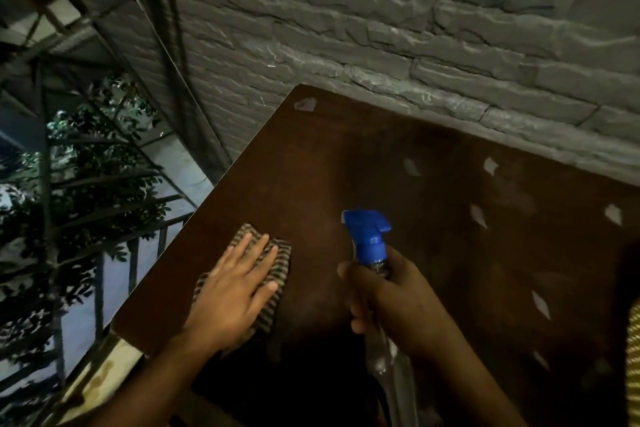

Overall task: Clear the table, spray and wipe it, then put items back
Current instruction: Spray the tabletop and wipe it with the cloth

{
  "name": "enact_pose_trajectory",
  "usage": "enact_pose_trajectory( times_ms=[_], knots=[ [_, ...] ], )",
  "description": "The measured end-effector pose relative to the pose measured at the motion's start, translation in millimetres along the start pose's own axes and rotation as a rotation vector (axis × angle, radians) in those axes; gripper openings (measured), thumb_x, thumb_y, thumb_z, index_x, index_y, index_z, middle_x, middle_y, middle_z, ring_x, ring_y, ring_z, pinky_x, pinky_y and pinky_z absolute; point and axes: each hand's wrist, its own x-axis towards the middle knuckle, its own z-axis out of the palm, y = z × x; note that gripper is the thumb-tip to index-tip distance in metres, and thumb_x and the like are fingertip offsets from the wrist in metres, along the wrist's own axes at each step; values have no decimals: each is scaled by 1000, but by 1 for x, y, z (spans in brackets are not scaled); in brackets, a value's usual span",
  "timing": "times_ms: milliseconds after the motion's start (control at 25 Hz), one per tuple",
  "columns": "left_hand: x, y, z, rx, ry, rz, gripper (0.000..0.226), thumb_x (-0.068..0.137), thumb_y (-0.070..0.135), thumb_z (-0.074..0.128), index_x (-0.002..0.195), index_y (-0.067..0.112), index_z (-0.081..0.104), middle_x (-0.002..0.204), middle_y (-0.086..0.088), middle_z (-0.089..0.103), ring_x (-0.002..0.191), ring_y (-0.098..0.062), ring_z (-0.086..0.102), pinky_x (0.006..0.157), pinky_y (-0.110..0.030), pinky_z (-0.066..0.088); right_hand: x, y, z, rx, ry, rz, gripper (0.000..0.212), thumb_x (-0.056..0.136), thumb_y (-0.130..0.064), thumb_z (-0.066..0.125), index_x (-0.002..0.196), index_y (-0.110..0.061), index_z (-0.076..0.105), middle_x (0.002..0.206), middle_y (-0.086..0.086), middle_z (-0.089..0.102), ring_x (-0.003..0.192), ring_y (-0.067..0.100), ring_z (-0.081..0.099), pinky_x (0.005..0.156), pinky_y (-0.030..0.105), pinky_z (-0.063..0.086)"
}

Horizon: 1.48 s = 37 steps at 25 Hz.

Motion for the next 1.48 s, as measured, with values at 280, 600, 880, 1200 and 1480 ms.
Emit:
enact_pose_trajectory(
  times_ms=[280,600,880,1200,1480],
  knots=[
    [169,-5,-7,22,81,-234,62,99,55,15,153,24,16,162,1,9,149,-21,-2,121,-42,1,38,-16,-24,5,38,9,21,82,-28,69,100,-23,60,67,5,63,59,23,61,69,47,58],
    [263,-18,-20,18,99,-145,62,99,54,17,153,23,17,162,0,10,149,-20,-1,120,-38,0,102,-69,-56,48,166,-46,21,80,-29,71,97,-22,61,67,3,63,59,21,61,65,41,57],
    [324,-26,-25,-15,141,-65,65,97,56,17,151,21,26,160,-2,18,149,-22,6,121,-41,8,142,-96,-72,43,327,-51,21,77,-33,72,91,-21,61,66,5,66,61,25,62,71,52,56],
    [341,-28,-27,-22,149,-64,62,98,53,22,151,20,28,160,-3,20,149,-23,8,120,-41,10,123,-81,-73,83,254,61,25,81,-25,70,99,-13,59,68,8,63,58,22,59,60,35,54],
    [329,-14,-26,-14,132,-85,59,100,51,25,151,22,25,161,-4,15,149,-24,7,120,-45,9,126,-101,-74,-10,376,-80,26,76,-37,70,92,-21,59,69,7,65,61,25,62,70,51,56]
  ],
)
